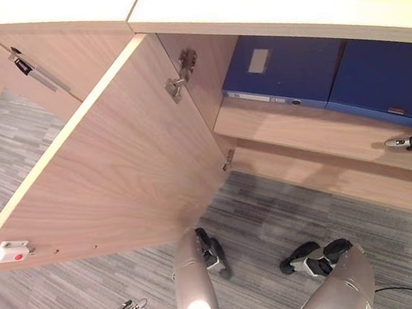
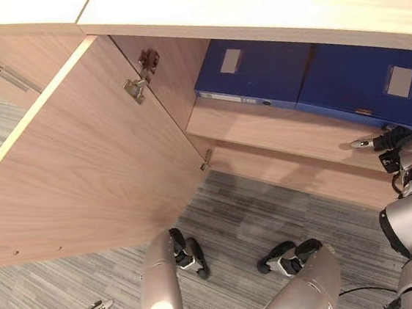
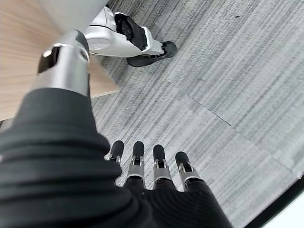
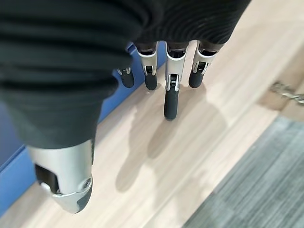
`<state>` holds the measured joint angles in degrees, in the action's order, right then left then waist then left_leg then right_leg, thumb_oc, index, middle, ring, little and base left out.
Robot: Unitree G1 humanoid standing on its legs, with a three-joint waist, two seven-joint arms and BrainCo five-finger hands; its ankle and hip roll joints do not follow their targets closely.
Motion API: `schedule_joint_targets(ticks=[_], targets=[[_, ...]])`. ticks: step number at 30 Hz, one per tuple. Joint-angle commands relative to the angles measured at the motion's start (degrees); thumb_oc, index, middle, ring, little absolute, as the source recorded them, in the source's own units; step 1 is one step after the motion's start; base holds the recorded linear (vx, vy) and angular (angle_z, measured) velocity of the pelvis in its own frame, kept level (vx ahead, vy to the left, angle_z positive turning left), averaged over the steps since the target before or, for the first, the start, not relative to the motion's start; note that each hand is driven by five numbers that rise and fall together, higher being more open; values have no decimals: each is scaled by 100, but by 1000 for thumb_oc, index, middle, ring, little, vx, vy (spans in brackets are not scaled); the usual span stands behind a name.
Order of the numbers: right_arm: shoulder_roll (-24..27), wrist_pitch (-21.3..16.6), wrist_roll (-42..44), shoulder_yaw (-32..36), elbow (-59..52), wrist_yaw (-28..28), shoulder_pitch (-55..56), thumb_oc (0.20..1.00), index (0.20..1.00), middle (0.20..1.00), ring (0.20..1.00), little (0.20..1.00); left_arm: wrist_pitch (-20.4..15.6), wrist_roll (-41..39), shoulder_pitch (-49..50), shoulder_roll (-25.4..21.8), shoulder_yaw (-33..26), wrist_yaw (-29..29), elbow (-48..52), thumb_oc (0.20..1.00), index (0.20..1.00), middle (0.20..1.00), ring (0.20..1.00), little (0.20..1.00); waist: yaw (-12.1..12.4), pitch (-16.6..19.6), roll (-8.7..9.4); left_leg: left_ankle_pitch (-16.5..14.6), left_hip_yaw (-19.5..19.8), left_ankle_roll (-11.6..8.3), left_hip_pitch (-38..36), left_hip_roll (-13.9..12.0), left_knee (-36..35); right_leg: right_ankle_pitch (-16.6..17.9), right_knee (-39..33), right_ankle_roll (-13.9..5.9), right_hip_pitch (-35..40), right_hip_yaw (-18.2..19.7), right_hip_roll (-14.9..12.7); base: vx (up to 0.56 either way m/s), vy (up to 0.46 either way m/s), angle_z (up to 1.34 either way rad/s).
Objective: Put the empty folder in the office cabinet
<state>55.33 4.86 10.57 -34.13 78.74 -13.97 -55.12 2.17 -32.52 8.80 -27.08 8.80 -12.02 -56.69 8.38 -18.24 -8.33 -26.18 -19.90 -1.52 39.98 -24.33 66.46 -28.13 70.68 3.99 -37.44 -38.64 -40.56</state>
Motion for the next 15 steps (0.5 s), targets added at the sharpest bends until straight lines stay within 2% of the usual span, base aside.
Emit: schedule_joint_targets(ticks=[1,6,7,10,13,15], targets=[[179,-333,-683,163,-228,-248,104,1000,1000,1000,1000,1000,-125,194,246,-212,-259,24,-240,1000,1000,1000,1000,1000,241,-301,54,68,32,63,302,-111,13,130,-158,-653,629,281,-540,0,0,0],[232,-284,-1189,-474,-836,-1024,318,1000,1000,1000,1000,1000,-75,316,287,-170,-376,-39,-348,1000,1000,1000,1000,1000,222,-300,97,106,29,18,277,-105,-60,156,-204,-671,677,240,-571,0,0,0],[210,-339,-1401,-766,-1328,-1280,401,1000,1000,1000,1000,1000,-88,334,292,-112,-429,-51,-401,1000,1000,1000,1000,1000,218,-299,128,130,6,-14,237,-118,-119,184,-251,-689,723,206,-566,0,0,0],[219,-358,-1532,-1019,-2035,-1508,555,1000,1000,1000,1000,1000,-112,344,316,-15,-478,-54,-370,1000,1000,1000,1000,1000,187,-312,159,206,-53,-59,109,-89,-291,280,-378,-727,826,137,-538,0,0,0],[174,-350,-1661,-1197,-3093,-1752,859,1000,1000,1000,1000,1000,-129,390,301,117,-477,-30,-299,1000,1000,1000,1000,1000,137,-283,223,342,-189,-127,-154,-36,-619,445,-702,-799,987,29,-413,6,4,-2],[77,-369,-1791,-1239,-3373,-1815,956,1000,1000,1000,1000,1000,-170,413,227,181,-434,6,-231,1000,1000,1000,1000,1000,117,-233,263,470,-247,-171,-355,47,-910,602,-990,-865,1144,-80,-299,17,17,-15]])
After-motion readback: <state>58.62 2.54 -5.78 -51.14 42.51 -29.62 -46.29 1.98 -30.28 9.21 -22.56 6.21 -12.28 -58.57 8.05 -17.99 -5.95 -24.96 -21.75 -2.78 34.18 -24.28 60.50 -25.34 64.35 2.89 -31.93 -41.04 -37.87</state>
